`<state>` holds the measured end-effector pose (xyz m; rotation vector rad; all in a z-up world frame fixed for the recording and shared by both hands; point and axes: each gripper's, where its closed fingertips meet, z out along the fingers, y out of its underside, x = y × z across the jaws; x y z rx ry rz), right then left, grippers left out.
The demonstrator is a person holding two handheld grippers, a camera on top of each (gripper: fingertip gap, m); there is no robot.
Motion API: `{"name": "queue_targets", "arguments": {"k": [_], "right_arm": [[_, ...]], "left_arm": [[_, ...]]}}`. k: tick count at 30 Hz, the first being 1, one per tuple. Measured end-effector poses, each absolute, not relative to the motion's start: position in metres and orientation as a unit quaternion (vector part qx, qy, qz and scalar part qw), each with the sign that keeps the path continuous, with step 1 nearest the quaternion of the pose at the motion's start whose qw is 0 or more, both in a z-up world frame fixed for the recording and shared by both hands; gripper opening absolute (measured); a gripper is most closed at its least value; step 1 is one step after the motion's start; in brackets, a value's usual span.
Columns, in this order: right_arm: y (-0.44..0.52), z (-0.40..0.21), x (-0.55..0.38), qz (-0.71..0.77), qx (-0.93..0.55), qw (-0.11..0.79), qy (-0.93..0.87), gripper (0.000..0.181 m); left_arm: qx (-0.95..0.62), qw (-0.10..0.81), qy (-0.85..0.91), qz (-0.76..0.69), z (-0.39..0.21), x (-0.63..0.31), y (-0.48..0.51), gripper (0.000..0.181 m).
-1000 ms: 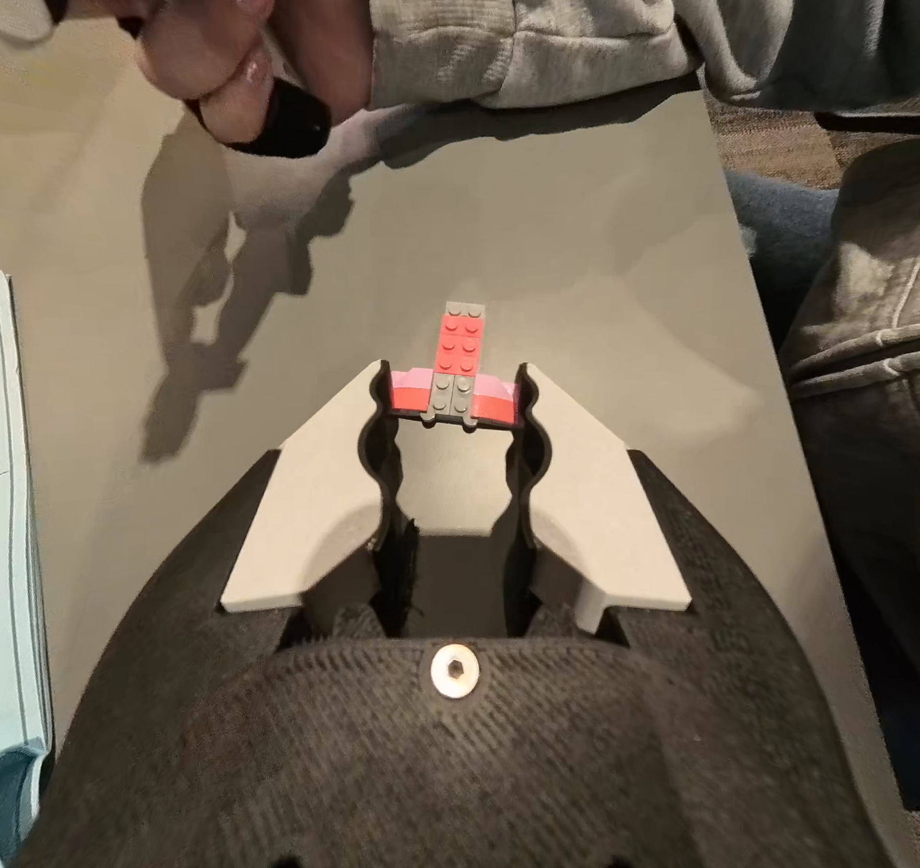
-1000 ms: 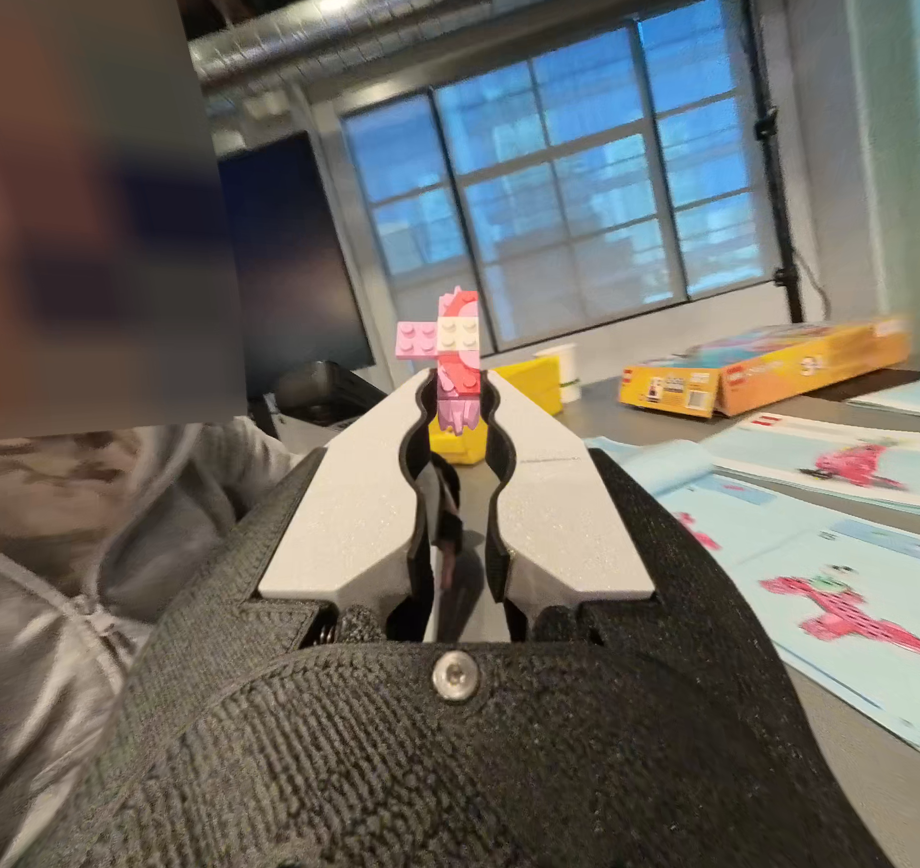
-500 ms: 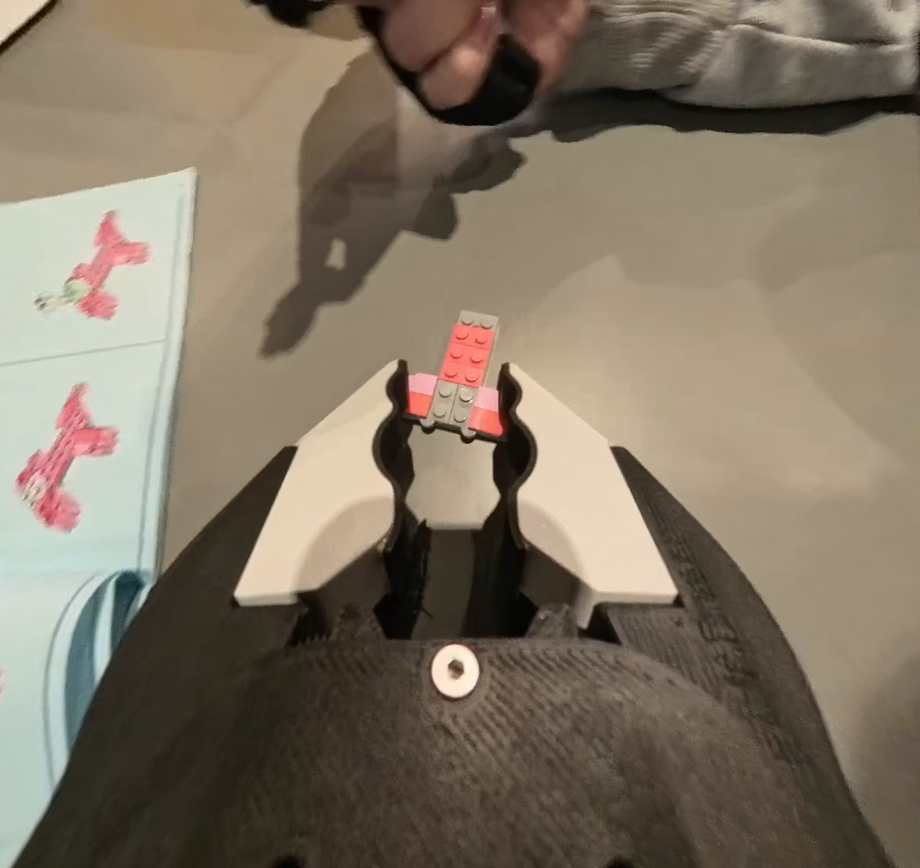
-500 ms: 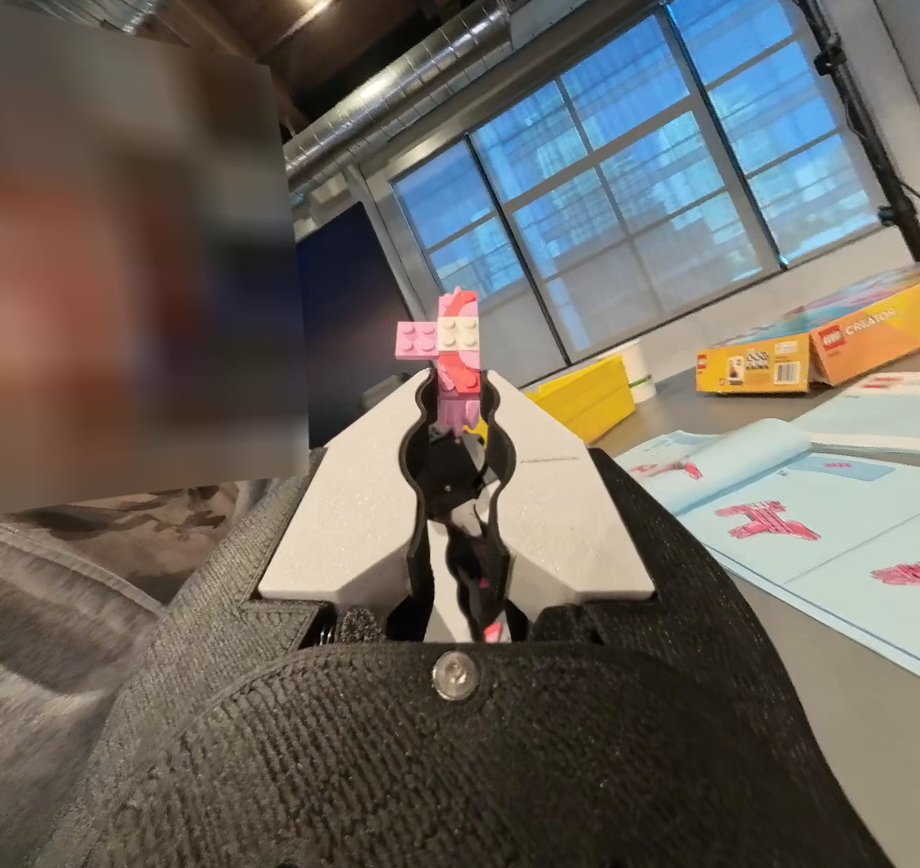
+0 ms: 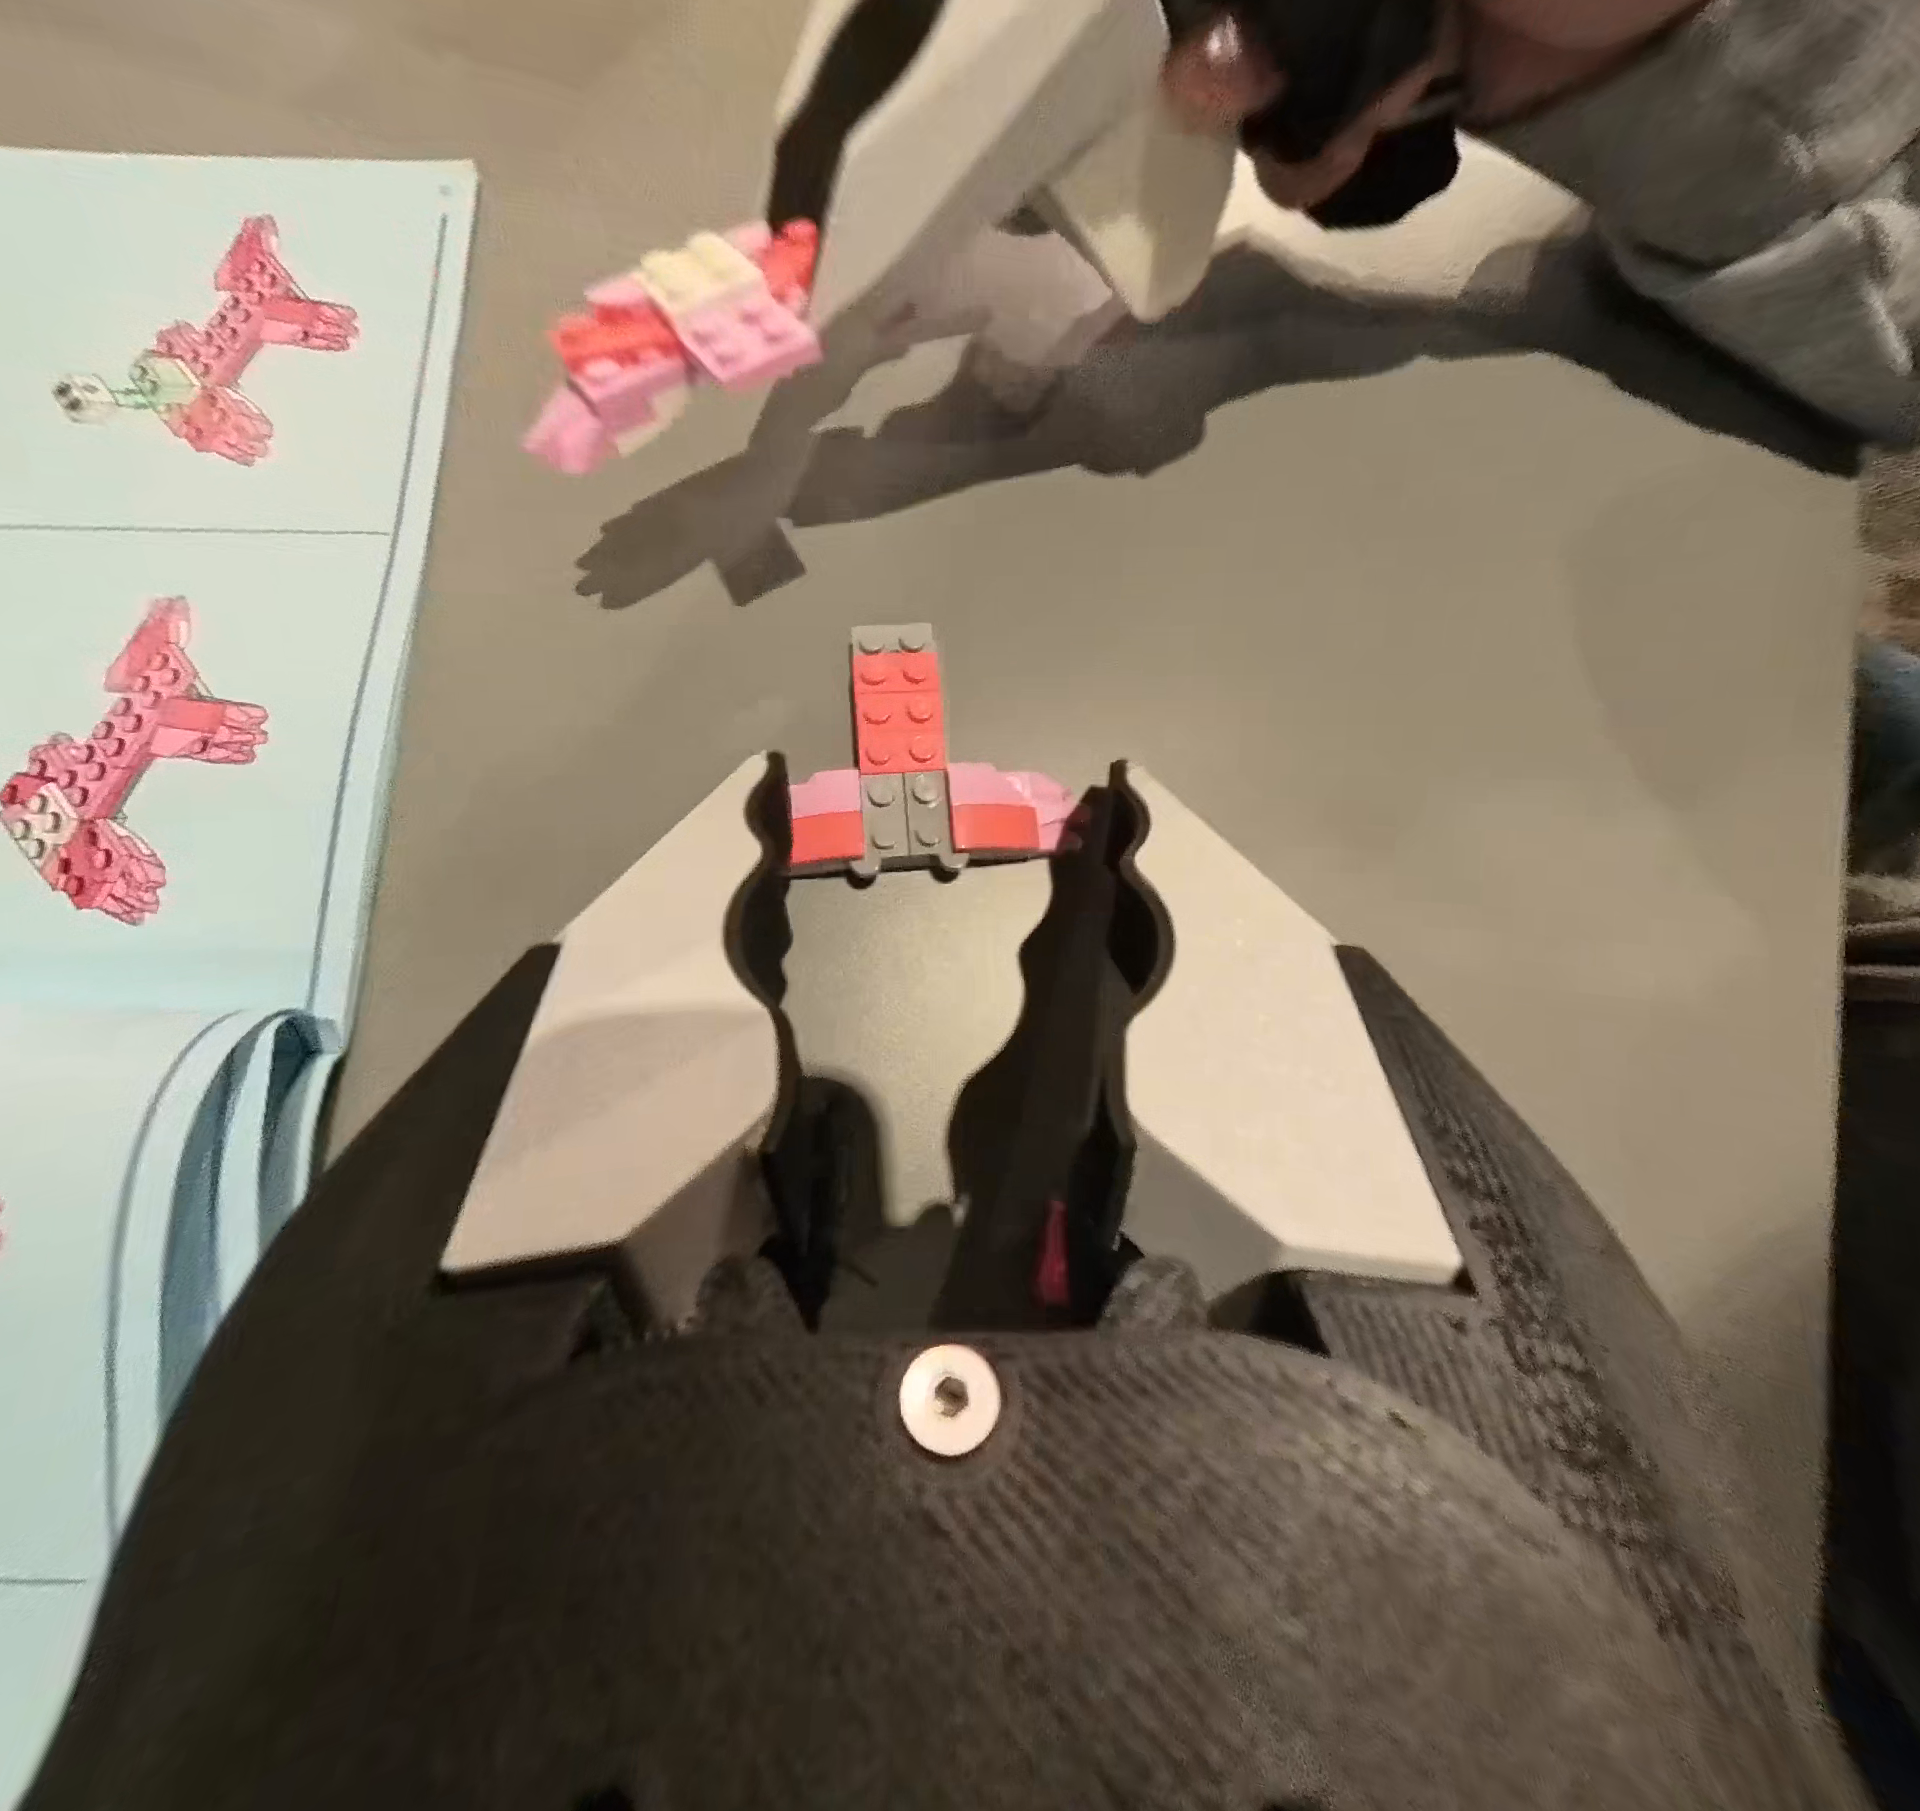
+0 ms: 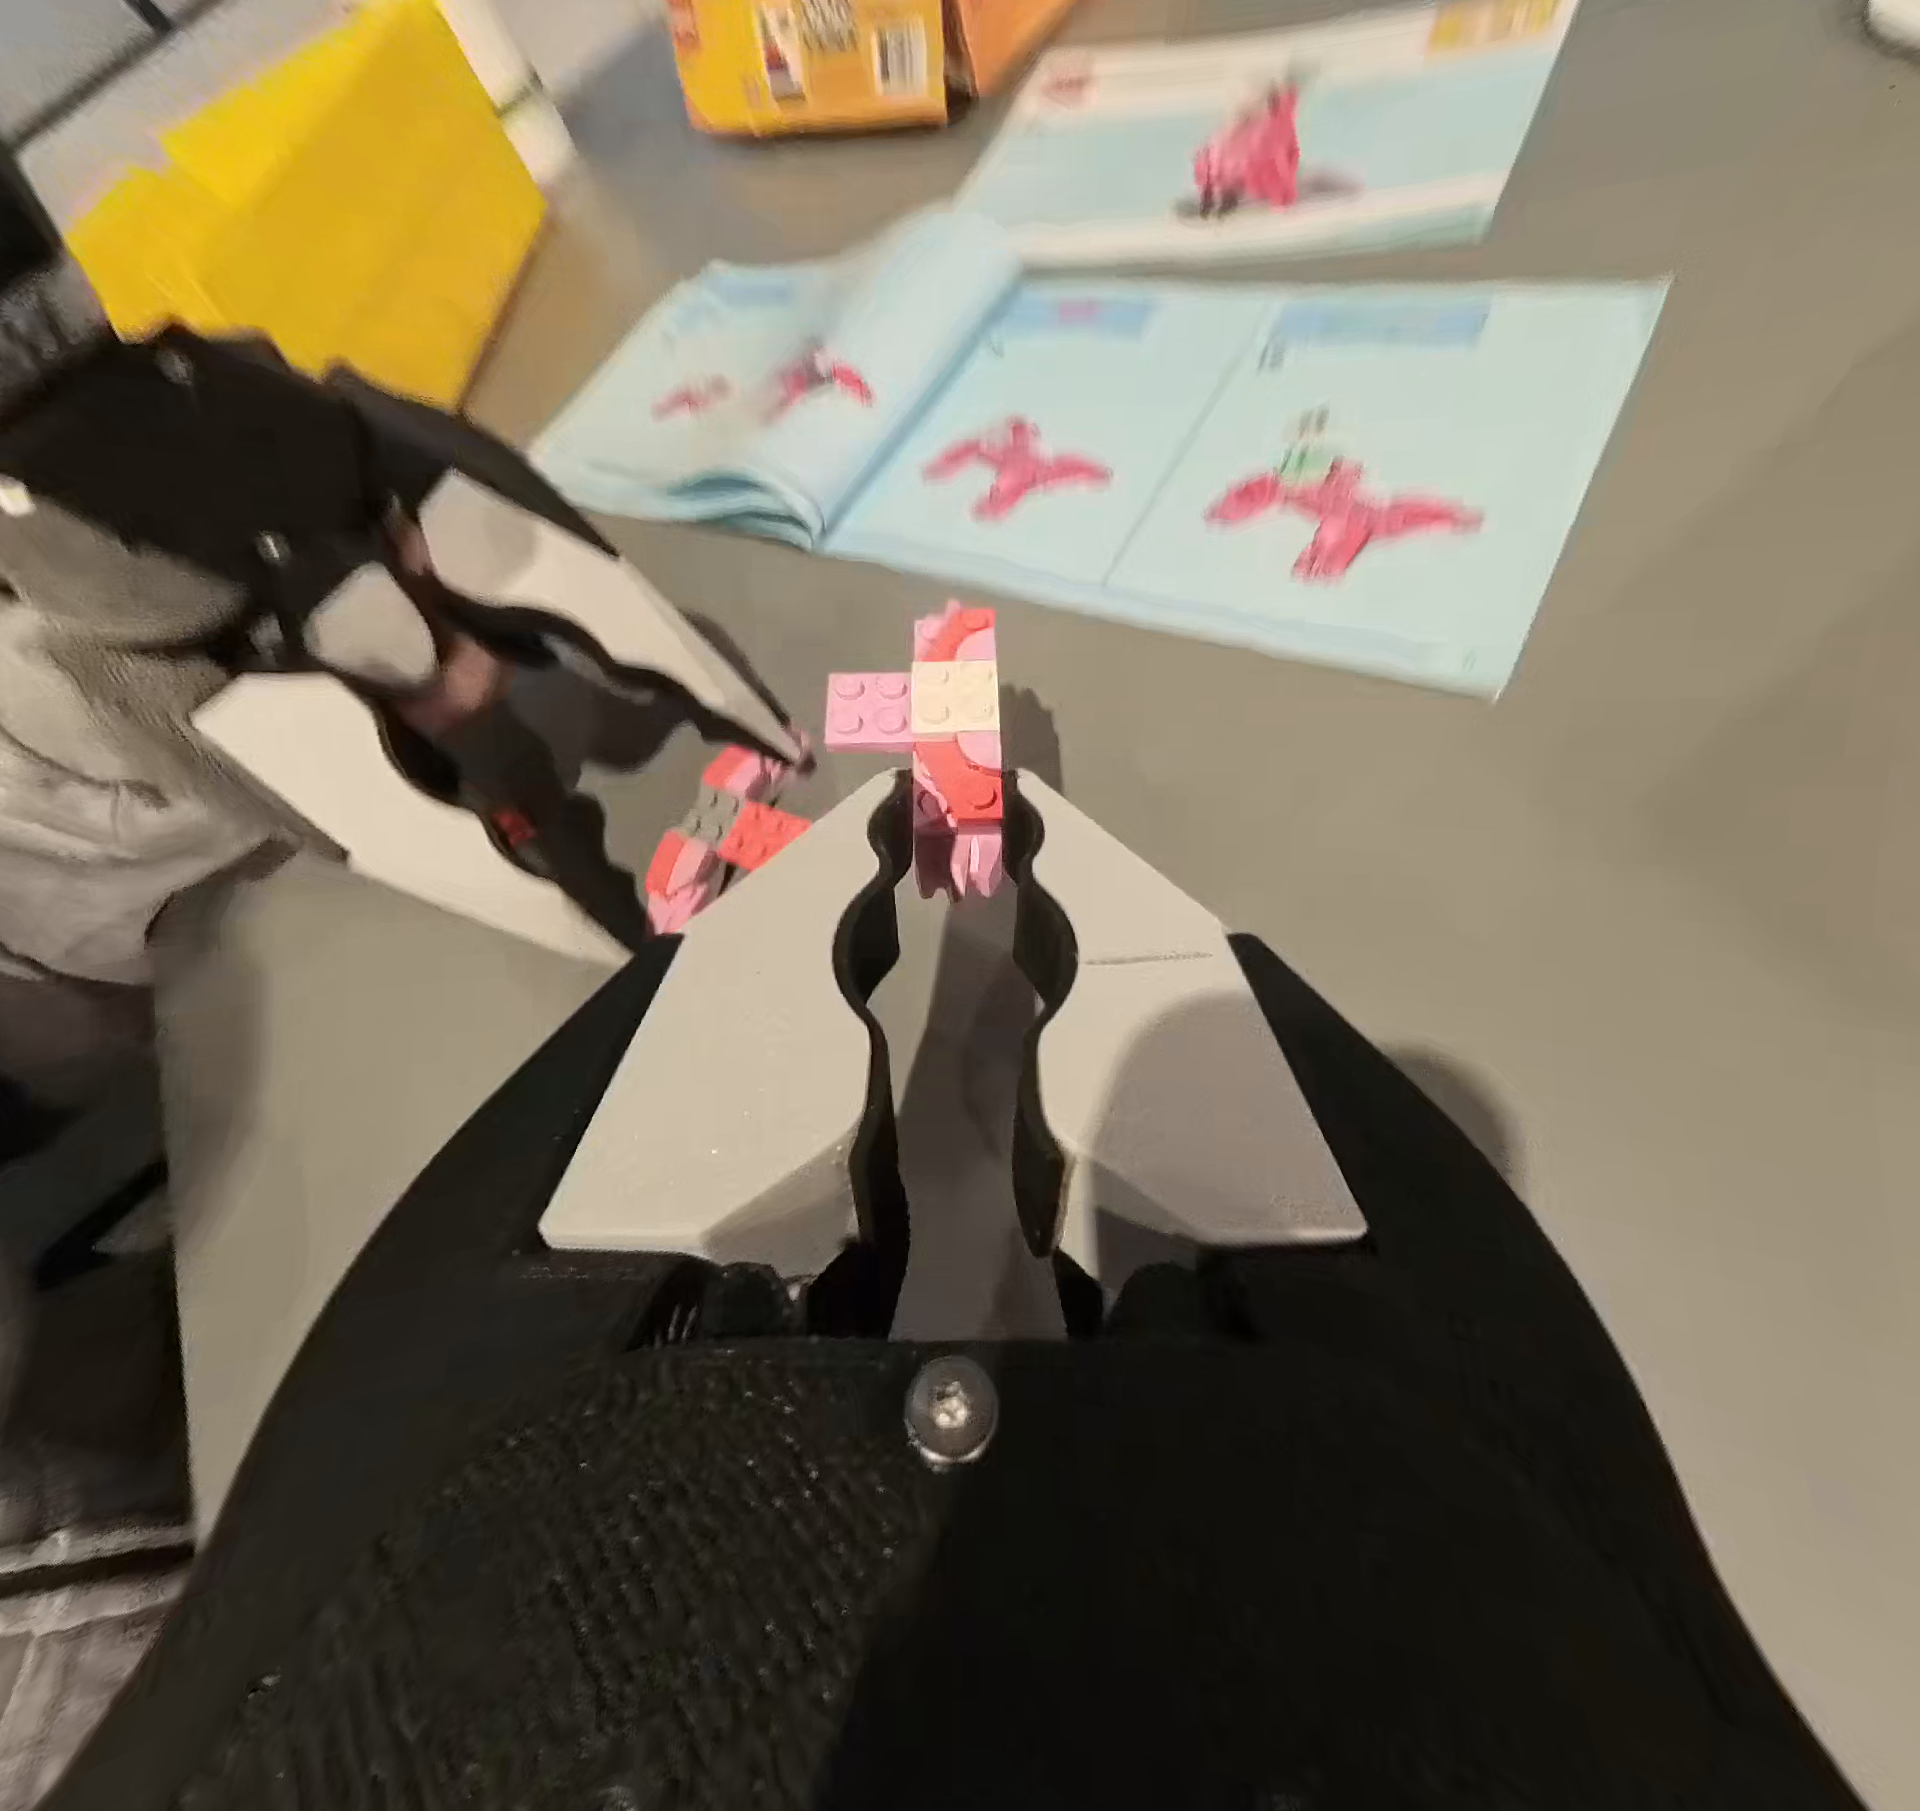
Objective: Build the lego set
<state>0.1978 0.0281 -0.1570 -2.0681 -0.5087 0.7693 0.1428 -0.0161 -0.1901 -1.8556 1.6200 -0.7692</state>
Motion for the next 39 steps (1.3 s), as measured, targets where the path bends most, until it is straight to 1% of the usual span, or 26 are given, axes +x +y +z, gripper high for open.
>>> {"name": "queue_targets", "arguments": {"k": [3,5,7,11,15,17,19,21,25,30,34,39], "right_arm": [[0.015,-0.165,0.191,0.318,-0.839,0.398,-0.188,0.014],[0.009,-0.169,0.186,0.317,-0.848,0.383,-0.182,0.014],[0.004,-0.173,0.184,0.299,-0.857,0.380,-0.181,0.014],[-0.006,-0.179,0.174,0.268,-0.866,0.381,-0.182,0.015],[-0.012,-0.182,0.167,0.224,-0.871,0.394,-0.190,0.015],[-0.011,-0.181,0.166,0.200,-0.871,0.407,-0.187,0.014],[-0.012,-0.182,0.166,0.184,-0.873,0.412,-0.186,0.014],[-0.014,-0.181,0.165,0.172,-0.874,0.417,-0.183,0.014],[-0.017,-0.182,0.168,0.142,-0.878,0.422,-0.176,0.014],[-0.019,-0.186,0.168,0.126,-0.880,0.424,-0.172,0.014],[-0.020,-0.184,0.168,0.108,-0.878,0.431,-0.177,0.014],[-0.022,-0.191,0.169,0.102,-0.884,0.419,-0.179,0.015]], "left_arm": [[-0.693,0.241,0.601,-0.317,-0.189,0.140,-0.026,0.055],[-0.696,0.231,0.601,-0.317,-0.188,0.138,-0.028,0.056],[-0.699,0.247,0.608,-0.286,-0.189,0.134,-0.023,0.062],[-0.690,0.251,0.635,-0.243,-0.195,0.126,-0.025,0.065],[-0.689,0.262,0.632,-0.238,-0.196,0.128,-0.026,0.059],[-0.690,0.268,0.630,-0.235,-0.196,0.130,-0.027,0.061],[-0.691,0.281,0.628,-0.224,-0.195,0.130,-0.027,0.070],[-0.689,0.299,0.626,-0.209,-0.193,0.129,-0.026,0.074],[-0.677,0.328,0.622,-0.217,-0.185,0.130,-0.029,0.069],[-0.686,0.310,0.613,-0.239,-0.190,0.132,-0.033,0.070],[-0.692,0.304,0.610,-0.238,-0.195,0.134,-0.033,0.065],[-0.700,0.306,0.601,-0.237,-0.195,0.136,-0.032,0.063]]}}
